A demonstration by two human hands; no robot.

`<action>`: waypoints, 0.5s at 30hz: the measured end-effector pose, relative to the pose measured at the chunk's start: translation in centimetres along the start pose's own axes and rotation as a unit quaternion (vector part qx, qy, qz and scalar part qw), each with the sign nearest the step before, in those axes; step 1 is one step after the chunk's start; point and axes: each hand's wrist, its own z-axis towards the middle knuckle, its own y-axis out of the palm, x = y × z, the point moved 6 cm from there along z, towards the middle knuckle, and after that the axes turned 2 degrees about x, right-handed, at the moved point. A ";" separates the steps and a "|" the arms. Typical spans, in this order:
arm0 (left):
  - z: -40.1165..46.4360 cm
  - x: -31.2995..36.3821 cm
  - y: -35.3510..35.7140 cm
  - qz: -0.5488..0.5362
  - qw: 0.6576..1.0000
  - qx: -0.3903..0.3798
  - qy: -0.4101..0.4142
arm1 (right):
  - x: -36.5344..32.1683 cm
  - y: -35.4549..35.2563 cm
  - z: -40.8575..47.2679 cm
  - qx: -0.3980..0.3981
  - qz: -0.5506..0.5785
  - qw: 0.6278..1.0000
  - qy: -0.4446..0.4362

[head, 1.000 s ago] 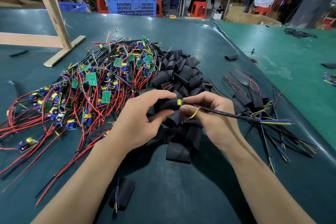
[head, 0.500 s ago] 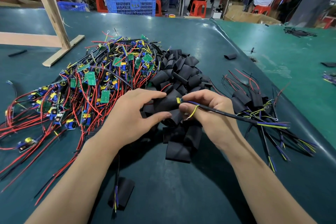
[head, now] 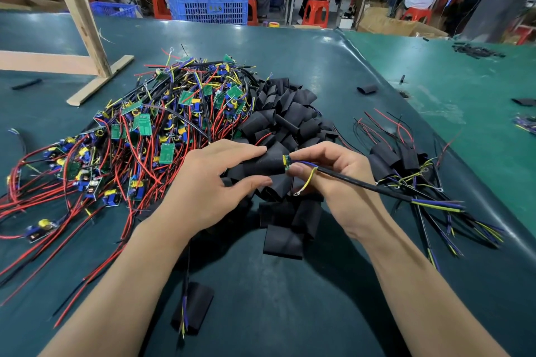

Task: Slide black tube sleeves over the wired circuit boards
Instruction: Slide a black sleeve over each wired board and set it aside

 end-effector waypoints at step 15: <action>0.1 0.6 0.3 0.006 1.000 -0.003 0.006 | 0.4 0.0 -0.1 -0.010 0.052 0.997 0.052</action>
